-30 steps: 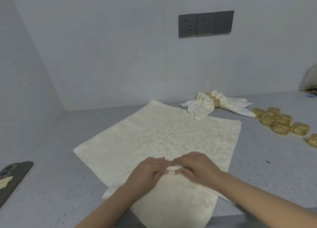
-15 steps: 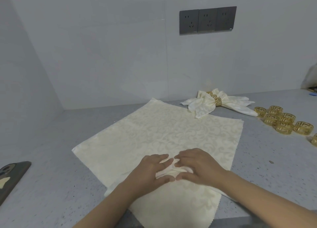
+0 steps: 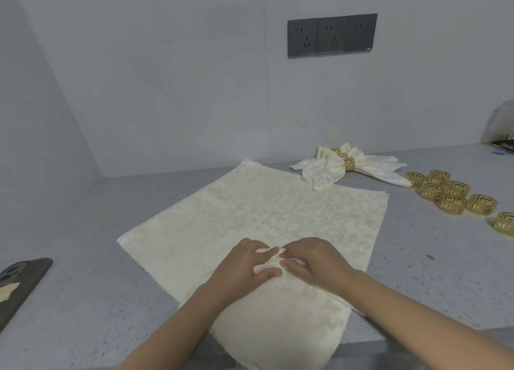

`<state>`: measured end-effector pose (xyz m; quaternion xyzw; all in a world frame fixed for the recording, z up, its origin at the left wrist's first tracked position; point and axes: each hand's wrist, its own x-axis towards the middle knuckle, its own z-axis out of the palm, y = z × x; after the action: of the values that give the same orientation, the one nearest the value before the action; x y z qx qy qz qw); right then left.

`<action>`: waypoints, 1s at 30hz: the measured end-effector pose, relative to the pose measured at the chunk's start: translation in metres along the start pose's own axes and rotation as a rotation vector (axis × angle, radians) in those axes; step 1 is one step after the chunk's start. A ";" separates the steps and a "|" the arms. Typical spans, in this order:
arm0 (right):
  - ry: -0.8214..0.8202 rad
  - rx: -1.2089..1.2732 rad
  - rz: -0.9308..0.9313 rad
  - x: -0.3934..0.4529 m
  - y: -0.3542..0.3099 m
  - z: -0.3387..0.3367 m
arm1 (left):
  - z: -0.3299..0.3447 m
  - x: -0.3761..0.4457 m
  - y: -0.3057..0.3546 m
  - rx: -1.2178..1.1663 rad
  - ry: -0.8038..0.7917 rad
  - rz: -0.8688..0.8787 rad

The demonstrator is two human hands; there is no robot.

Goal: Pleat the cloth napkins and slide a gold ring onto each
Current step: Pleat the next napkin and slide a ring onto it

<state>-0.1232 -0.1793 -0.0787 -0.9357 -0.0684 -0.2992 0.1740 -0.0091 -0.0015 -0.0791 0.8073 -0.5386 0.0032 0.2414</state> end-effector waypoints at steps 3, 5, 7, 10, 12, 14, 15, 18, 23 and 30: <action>0.019 -0.029 0.000 -0.001 -0.001 0.000 | 0.000 0.000 0.002 -0.036 0.007 -0.026; 0.005 -0.009 0.024 0.000 -0.002 -0.001 | 0.001 0.002 0.003 -0.050 0.033 -0.046; -0.029 0.021 0.068 0.000 -0.003 -0.003 | 0.001 0.004 0.007 -0.099 0.059 -0.074; -0.078 0.075 0.159 0.001 -0.005 -0.010 | -0.001 0.010 0.012 -0.166 0.084 -0.110; -0.083 0.145 0.231 -0.001 -0.005 -0.019 | 0.000 0.013 0.018 -0.220 0.105 -0.120; -0.056 0.210 0.286 -0.003 -0.004 -0.031 | 0.001 0.020 0.025 -0.259 0.126 -0.124; -0.036 0.226 0.317 -0.006 -0.003 -0.039 | 0.001 0.024 0.029 -0.259 0.128 -0.119; 0.056 0.208 0.460 -0.018 0.007 -0.063 | 0.007 0.040 0.042 -0.215 0.152 -0.078; 0.162 0.056 0.660 -0.049 0.046 -0.104 | 0.029 0.073 0.066 -0.175 0.232 0.014; 0.296 -0.350 0.772 -0.096 0.101 -0.147 | 0.069 0.117 0.104 -0.085 0.252 0.167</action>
<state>-0.2568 -0.3294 -0.0513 -0.8551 0.3632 -0.3500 0.1197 -0.0677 -0.1619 -0.0687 0.7419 -0.5690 0.1016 0.3397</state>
